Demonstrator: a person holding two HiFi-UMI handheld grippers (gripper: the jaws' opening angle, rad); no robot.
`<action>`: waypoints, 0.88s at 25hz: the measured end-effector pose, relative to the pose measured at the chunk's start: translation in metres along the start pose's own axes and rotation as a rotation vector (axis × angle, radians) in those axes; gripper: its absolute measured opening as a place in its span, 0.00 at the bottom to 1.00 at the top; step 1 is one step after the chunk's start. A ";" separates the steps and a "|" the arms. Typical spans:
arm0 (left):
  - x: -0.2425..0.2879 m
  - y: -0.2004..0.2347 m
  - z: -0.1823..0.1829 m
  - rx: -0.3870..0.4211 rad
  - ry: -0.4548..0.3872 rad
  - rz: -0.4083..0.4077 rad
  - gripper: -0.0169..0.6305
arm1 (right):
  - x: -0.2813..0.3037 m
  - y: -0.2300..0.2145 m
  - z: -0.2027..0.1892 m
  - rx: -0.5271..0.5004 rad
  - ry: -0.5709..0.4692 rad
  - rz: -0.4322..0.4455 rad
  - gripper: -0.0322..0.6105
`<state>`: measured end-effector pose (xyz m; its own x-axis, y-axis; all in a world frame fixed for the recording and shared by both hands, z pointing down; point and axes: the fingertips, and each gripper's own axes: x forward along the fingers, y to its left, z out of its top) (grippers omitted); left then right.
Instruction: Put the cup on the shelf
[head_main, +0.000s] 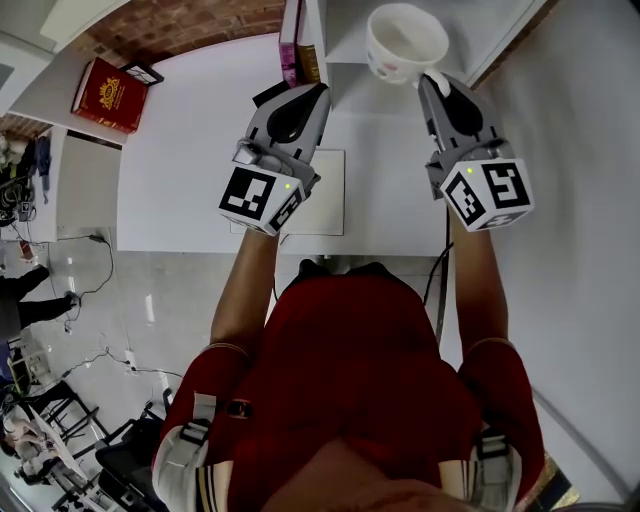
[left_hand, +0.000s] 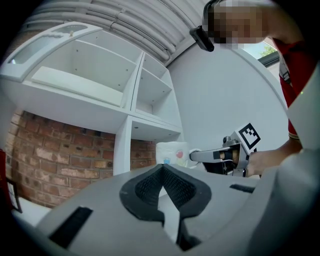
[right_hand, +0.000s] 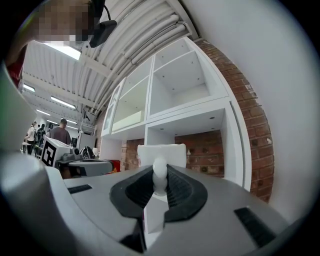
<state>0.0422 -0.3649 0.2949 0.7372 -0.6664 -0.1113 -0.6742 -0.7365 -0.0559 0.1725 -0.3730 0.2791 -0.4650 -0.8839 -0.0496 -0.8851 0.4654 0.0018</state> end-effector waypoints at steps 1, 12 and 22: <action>0.002 0.003 0.000 -0.001 0.000 -0.005 0.03 | 0.004 -0.001 0.000 -0.003 0.003 -0.005 0.11; 0.019 0.029 -0.010 -0.022 0.007 -0.049 0.03 | 0.047 -0.017 -0.012 -0.010 0.043 -0.045 0.11; 0.032 0.047 -0.023 -0.025 0.024 -0.061 0.03 | 0.077 -0.035 -0.033 0.000 0.085 -0.076 0.11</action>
<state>0.0349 -0.4233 0.3113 0.7782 -0.6223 -0.0843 -0.6266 -0.7785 -0.0372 0.1666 -0.4588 0.3086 -0.3970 -0.9171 0.0356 -0.9177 0.3973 0.0014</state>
